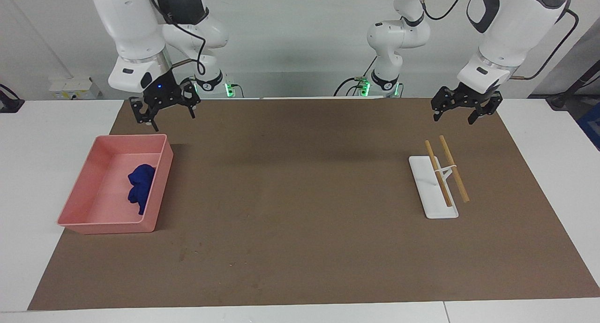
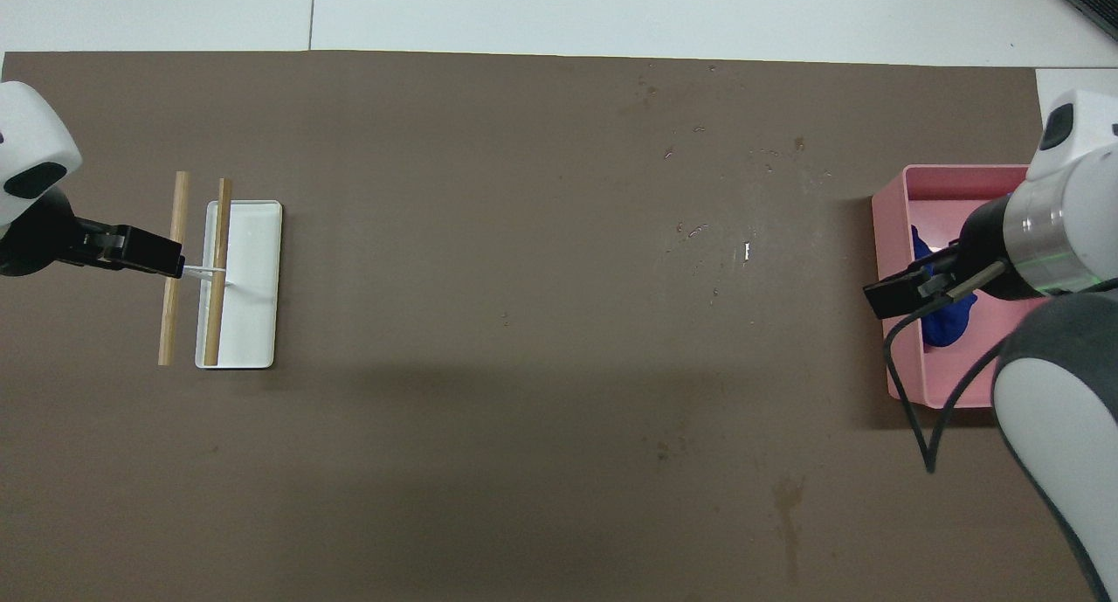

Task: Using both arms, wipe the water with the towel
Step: 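Open the right gripper and release the towel inside the pink bin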

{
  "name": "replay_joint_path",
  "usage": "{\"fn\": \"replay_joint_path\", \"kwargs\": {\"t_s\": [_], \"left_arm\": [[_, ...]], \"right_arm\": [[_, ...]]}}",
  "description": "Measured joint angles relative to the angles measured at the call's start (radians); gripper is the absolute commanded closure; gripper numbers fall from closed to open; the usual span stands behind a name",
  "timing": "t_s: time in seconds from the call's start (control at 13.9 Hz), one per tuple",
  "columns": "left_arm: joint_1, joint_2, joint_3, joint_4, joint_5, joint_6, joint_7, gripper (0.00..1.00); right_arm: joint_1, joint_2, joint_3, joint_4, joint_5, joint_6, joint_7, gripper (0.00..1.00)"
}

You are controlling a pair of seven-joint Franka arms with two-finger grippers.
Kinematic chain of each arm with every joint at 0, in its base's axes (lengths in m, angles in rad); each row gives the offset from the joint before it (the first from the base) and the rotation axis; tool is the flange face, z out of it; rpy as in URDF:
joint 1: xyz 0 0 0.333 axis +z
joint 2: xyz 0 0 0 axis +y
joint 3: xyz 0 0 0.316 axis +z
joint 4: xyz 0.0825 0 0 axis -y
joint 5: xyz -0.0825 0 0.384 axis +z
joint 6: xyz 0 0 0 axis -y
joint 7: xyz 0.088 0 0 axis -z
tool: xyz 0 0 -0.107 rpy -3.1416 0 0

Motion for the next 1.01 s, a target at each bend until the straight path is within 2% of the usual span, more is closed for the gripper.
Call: {"fn": "replay_joint_path", "kwargs": {"t_s": [0.14, 0.65, 0.72, 0.86, 1.01], "left_arm": [[0.0, 0.0, 0.0, 0.0, 0.0, 0.0, 0.0, 0.0], [0.0, 0.0, 0.0, 0.0, 0.0, 0.0, 0.0, 0.0], [0.0, 0.0, 0.0, 0.0, 0.0, 0.0, 0.0, 0.0], [0.0, 0.0, 0.0, 0.0, 0.0, 0.0, 0.0, 0.0], [0.0, 0.0, 0.0, 0.0, 0.0, 0.0, 0.0, 0.0]], "right_arm": [[-0.006, -0.021, -0.005, 0.004, 0.041, -0.049, 0.109, 0.0], [-0.021, -0.014, -0.014, 0.006, 0.036, 0.019, 0.138, 0.0], [-0.015, -0.01, -0.013, 0.02, 0.008, 0.022, 0.137, 0.0], [0.035, 0.04, -0.012, 0.12, -0.053, -0.027, 0.139, 0.0], [0.063, 0.089, -0.014, 0.19, -0.064, -0.054, 0.146, 0.0]]}}
